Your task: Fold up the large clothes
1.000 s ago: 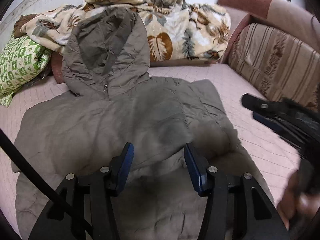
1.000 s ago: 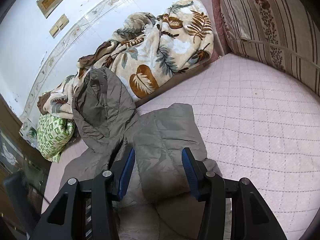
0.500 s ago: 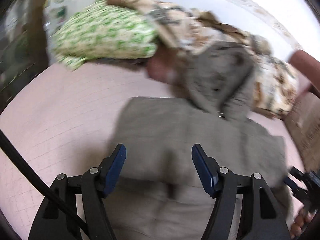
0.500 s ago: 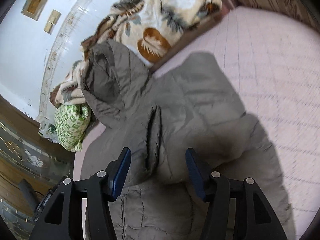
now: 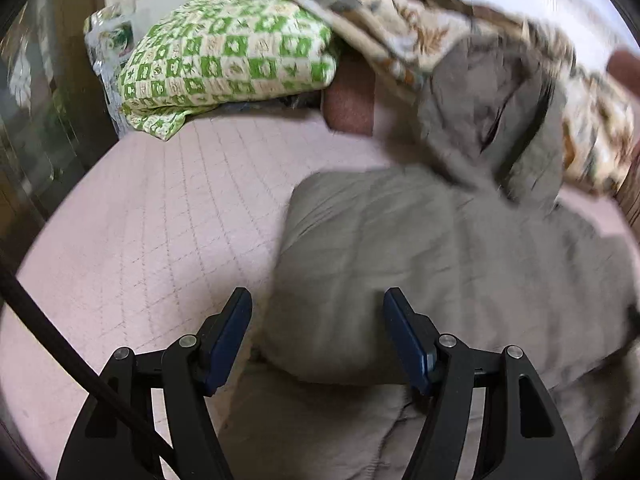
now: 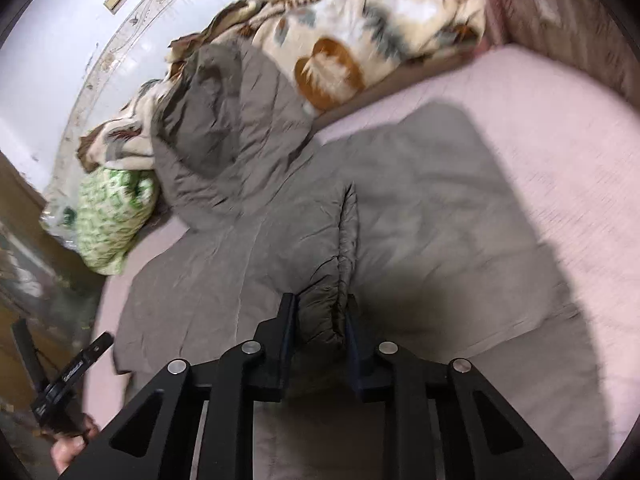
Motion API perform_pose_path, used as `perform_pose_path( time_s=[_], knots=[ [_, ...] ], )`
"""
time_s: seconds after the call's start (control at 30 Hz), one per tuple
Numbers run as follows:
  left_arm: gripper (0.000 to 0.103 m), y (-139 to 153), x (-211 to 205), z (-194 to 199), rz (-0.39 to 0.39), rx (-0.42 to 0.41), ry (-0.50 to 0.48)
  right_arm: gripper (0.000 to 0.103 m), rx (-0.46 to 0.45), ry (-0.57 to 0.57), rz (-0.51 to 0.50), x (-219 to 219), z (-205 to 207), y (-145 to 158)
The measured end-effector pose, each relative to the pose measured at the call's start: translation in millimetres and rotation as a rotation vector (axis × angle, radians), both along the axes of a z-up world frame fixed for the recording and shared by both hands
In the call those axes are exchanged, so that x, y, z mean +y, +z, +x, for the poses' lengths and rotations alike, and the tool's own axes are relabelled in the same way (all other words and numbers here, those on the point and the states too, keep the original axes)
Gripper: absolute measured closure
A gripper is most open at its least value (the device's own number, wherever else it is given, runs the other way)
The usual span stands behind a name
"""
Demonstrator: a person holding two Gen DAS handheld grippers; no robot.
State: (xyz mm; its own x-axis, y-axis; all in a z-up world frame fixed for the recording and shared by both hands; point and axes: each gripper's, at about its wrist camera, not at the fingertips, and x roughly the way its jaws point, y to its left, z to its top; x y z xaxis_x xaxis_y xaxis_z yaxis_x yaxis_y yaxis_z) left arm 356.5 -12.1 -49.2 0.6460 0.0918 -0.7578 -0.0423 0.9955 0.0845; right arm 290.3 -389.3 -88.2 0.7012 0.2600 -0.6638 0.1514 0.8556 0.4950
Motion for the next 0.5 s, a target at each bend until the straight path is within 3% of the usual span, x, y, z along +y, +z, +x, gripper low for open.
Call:
perform_pose_path(
  time_s=[0.1,0.2,0.33,0.43,0.5],
  knots=[
    [0.035,-19,-7,6,0.046,0.074,-0.008,0.079,0.033,-0.016,-0.157,-1,2,2],
    [0.035,-19,-8,4,0.062,0.073,-0.008,0.077,0.089,-0.002,-0.14,-5,6,-12],
    [0.035,6,-4,-9,0.03,-0.024,0.005,0.051,0.072,-0.056,-0.189,-13,-5,7],
    [0.035,25,-7,-17,0.034,-0.124,0.007,0.05,-0.009,-0.15,-0.293,-17,-22,28],
    [0.035,28,-17,-17,0.032,-0.143,-0.019,0.05,-0.089,-0.179,-0.335,-14,-29,40]
  ],
)
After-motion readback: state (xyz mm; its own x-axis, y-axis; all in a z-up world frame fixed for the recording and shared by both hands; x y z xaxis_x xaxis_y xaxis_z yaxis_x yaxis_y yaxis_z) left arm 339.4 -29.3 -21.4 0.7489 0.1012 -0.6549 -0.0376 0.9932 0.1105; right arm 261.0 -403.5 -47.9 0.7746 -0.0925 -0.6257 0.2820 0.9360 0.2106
